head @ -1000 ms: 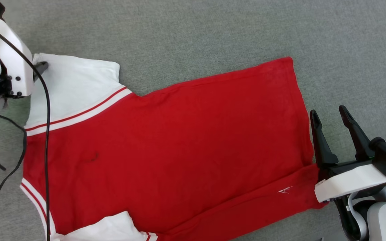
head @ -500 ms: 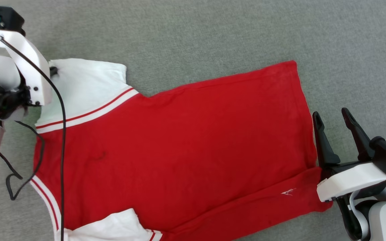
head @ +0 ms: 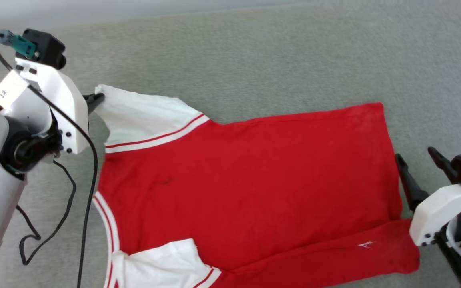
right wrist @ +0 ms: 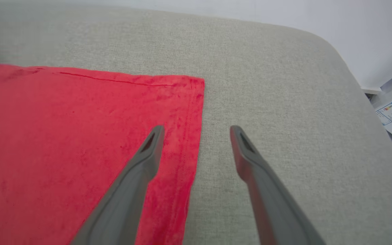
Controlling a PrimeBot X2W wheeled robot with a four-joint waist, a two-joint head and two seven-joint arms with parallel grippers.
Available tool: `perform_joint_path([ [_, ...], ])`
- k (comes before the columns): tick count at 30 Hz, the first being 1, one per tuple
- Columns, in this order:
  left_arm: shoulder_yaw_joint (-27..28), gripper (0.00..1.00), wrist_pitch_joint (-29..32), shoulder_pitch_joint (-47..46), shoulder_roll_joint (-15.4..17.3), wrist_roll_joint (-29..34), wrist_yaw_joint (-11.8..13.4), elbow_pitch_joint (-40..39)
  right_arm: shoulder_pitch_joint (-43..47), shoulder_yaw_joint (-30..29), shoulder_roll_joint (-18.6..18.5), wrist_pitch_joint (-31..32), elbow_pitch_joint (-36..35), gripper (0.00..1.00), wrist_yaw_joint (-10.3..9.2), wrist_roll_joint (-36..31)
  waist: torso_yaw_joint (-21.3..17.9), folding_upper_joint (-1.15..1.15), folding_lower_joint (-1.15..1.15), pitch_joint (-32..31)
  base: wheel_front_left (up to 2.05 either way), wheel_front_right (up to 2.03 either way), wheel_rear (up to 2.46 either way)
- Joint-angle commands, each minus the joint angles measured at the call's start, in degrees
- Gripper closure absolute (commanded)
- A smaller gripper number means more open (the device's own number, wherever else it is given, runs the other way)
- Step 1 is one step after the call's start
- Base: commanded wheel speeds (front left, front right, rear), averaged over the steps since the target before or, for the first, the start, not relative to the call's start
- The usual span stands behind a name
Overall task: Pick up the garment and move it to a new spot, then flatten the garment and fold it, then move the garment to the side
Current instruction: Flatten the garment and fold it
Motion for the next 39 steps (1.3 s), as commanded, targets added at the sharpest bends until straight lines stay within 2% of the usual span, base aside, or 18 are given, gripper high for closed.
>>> perform_joint_path([
  [1, 0.2, 1.0, -0.4, 1.5, 0.6, -0.4, 0.5, -1.8, -1.4, -0.1, -1.4, 2.0, -0.2, 0.0, -0.07, 0.8, 2.2, 0.0, 0.0, -1.6, 0.0, 0.0, 0.0],
  [9, 0.8, 1.0, 0.2, 8.9, 3.8, -1.2, 4.4, -16.5, -6.6, 0.8, -8.6, 18.4, 0.5, 0.0, -0.06, 6.5, 5.9, 0.0, 0.0, -1.4, 0.0, 0.0, 0.0],
  [15, 1.7, 1.0, -0.3, 13.0, 5.7, -1.1, 7.6, -27.0, -13.8, 2.2, -12.6, 29.6, 4.5, 0.0, -0.07, 9.7, 8.2, 0.0, 0.0, 0.9, 0.0, 0.0, 0.0],
  [18, 1.0, 1.0, -0.2, 14.0, 5.9, -0.3, 8.3, -30.2, -17.3, 3.4, -14.3, 33.4, 7.3, 0.0, -0.07, 10.1, 9.5, 0.0, 0.0, 2.2, 0.0, 0.0, 0.0],
  [27, -0.3, 1.0, -0.3, 12.4, 4.6, 1.2, 8.7, -35.4, -24.7, 7.2, -16.3, 35.4, 15.5, 0.0, -0.07, 9.1, 12.5, 0.0, 0.0, 5.8, 0.0, 0.0, 0.0],
  [35, -0.9, 1.0, -0.8, 11.8, 3.7, 1.7, 8.5, -36.6, -24.3, 11.8, -16.4, 34.0, 21.8, 0.0, -0.04, 9.8, 13.8, 0.0, 0.0, 6.7, 0.0, 0.0, 0.0],
  [36, -1.0, 1.0, -0.9, 11.9, 3.7, 1.7, 8.6, -36.6, -23.8, 12.5, -16.4, 33.9, 22.5, 0.56, 0.0, 10.2, 13.9, 0.0, 0.0, 6.7, 0.0, 0.0, 0.0],
  [37, -1.0, 1.0, -1.0, 12.2, 3.6, 1.6, 8.5, -36.3, -23.4, 13.2, -16.7, 33.2, 23.8, 1.0, 0.02, 10.6, 14.0, 0.0, 0.0, 6.5, 0.0, 0.0, 0.0],
  [39, -1.1, 1.0, -1.0, 12.3, 3.6, 1.5, 8.6, -36.1, -23.5, 13.1, -16.7, 32.7, 24.3, 1.0, 0.01, 10.8, 13.9, 0.0, 0.0, 6.4, 0.0, 0.0, 0.0],
])
